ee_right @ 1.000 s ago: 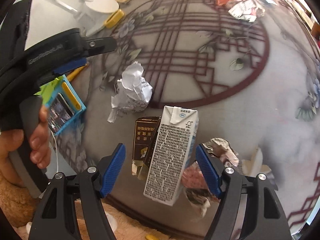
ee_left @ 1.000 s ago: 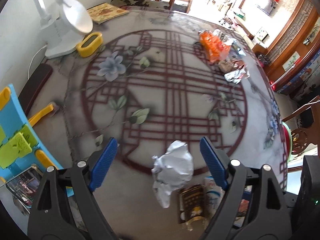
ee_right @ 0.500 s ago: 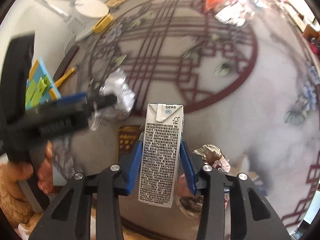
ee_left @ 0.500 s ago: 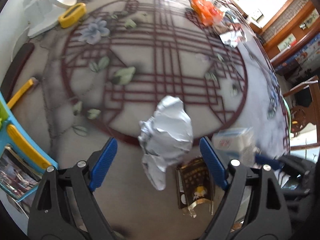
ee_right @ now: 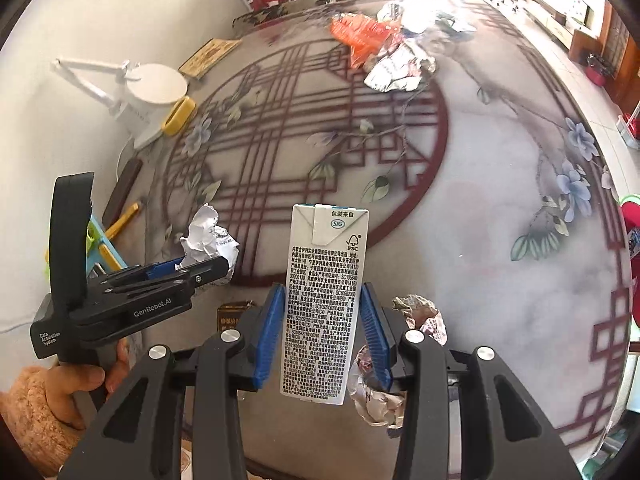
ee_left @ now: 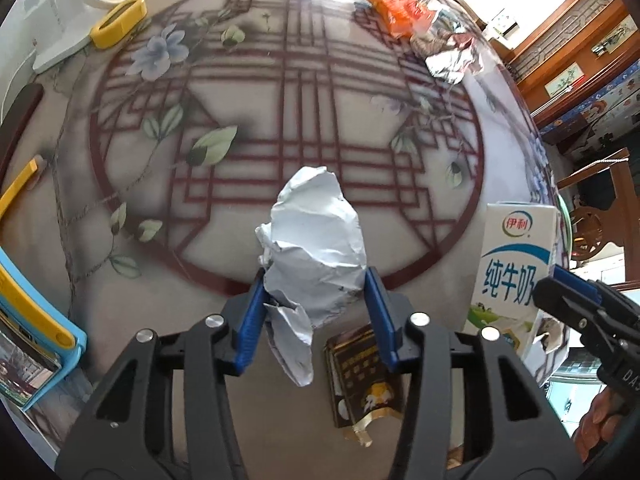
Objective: Collect trash
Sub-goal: 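Lift the foil with the left tool while the right tool regrips the milk carton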
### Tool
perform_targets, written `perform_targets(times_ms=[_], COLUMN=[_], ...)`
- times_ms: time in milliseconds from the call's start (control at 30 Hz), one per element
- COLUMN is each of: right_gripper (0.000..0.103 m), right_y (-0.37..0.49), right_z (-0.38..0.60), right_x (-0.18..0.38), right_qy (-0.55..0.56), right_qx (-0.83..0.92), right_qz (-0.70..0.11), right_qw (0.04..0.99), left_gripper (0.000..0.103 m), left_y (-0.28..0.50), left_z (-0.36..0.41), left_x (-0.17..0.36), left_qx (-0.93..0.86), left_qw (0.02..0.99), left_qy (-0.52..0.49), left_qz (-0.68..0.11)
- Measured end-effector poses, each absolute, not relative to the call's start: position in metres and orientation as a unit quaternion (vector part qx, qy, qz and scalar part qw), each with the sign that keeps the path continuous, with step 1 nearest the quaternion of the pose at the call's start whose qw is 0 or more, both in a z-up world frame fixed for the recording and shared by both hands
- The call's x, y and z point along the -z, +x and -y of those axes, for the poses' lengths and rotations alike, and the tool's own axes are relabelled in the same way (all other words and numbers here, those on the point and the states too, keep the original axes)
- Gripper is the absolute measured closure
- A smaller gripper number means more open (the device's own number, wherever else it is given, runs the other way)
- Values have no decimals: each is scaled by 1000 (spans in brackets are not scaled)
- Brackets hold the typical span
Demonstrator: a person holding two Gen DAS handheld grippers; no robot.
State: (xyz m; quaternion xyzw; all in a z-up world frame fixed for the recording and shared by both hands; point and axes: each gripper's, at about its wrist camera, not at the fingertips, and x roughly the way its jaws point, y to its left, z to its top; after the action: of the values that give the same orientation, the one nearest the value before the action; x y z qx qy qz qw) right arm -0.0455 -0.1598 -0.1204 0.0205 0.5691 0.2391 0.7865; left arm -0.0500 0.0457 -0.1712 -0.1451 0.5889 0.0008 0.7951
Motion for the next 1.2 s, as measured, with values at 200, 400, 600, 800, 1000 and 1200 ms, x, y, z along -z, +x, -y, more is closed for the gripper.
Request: perform_targets(times_ms=[200,400,600,800,1000,1200], right_gripper=[65,65,63,63,36,25], right_y=[-41,-32,-26,-22,-24,-30], right_z=[171,187,192,198,183,133], right_x=[113,106,114,122,129,144], right_qy=[34,99,62,44,41,7], right_qx=[-237,-260,-221,-208,-234,-271], right_qz=[-560,-553,-562,-569,-589,-618], right_qw=[793,785,795,795,772,738], left_gripper=[57,57,57,57,57,57], left_y=[-41,-31,-24,-19,-16,-15], left_z=[-36,-21,-14,-8,-6,-18], left_x=[158,142,136,137,136,132], left_qx=[8,23,23,23,22,3], left_qw=[806,819,822,821,823,828], left_qy=[-140,-139,-139,-133,-128,-136], left_qz=[-575,-557,-552,-555,-553,-544])
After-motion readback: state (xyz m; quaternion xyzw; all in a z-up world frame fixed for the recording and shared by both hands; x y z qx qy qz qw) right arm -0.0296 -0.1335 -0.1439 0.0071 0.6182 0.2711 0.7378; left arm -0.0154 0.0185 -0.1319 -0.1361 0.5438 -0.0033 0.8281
